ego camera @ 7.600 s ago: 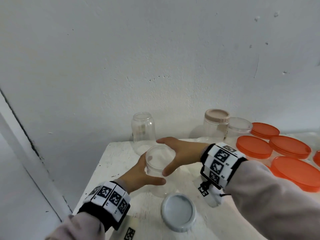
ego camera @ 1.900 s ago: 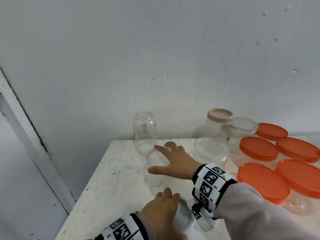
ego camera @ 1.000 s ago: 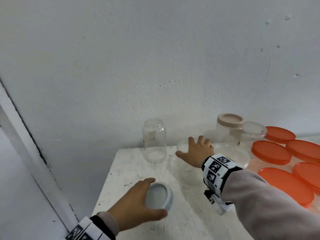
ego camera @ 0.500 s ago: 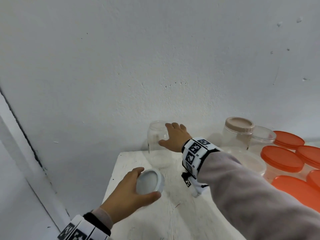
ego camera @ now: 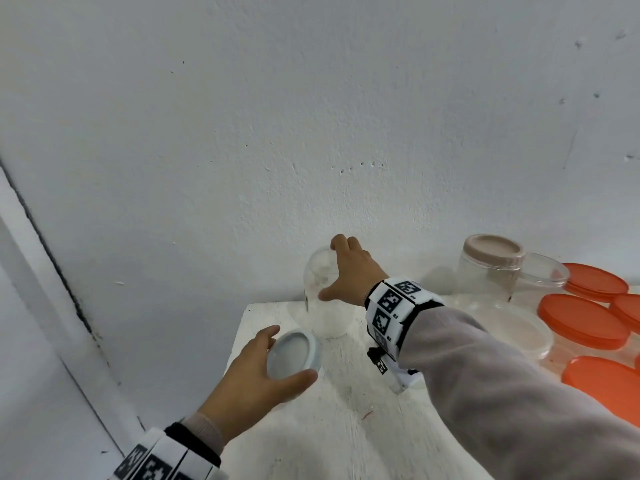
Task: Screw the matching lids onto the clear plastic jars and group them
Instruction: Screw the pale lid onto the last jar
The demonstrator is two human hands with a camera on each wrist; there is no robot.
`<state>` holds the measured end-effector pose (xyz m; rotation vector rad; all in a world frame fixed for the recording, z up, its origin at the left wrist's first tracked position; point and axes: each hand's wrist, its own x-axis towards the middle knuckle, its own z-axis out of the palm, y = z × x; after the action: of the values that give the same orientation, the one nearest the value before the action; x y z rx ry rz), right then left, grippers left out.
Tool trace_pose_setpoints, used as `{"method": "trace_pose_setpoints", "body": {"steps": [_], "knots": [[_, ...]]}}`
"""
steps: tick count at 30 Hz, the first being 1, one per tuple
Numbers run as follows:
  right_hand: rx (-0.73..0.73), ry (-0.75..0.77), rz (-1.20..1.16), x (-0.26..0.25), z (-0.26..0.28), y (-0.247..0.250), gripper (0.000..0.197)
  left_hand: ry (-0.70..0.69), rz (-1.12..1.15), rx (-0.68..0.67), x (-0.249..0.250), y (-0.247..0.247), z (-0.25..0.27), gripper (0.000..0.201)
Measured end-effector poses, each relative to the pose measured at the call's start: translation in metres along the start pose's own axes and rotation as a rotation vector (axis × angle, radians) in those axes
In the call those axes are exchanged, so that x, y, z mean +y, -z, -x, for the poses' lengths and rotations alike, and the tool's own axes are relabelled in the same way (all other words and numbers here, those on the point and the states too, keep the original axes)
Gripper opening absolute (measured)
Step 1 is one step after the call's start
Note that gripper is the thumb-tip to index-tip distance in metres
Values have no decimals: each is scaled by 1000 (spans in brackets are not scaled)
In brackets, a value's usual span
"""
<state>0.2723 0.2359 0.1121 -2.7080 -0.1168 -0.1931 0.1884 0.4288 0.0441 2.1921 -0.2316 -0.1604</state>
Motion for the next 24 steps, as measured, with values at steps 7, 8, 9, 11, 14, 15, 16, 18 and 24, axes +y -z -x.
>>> {"method": "trace_pose_setpoints", "body": {"steps": [7,8,9,11,14,15,16,18,24], "knots": [[-109,37,224,5,21,9,90,-12,30,29,8,2,-2,110],[-104,55,260,5,24,9,89,-16,34,34,10,3,-2,110],[-90,75,305,6,27,9,88,-20,38,41,11,3,-1,109],[-47,106,354,11,33,9,88,-24,46,62,14,5,-1,110],[-24,116,245,19,45,9,93,-34,58,117,17,9,-2,108],[-32,122,207,22,49,9,96,-40,58,143,18,11,-2,107],[-41,128,181,24,54,9,100,-46,60,172,19,12,-3,107],[-41,136,138,27,65,8,101,-56,70,223,20,17,-6,108],[37,129,-111,32,101,1,93,-88,144,308,29,27,-10,104]]}}
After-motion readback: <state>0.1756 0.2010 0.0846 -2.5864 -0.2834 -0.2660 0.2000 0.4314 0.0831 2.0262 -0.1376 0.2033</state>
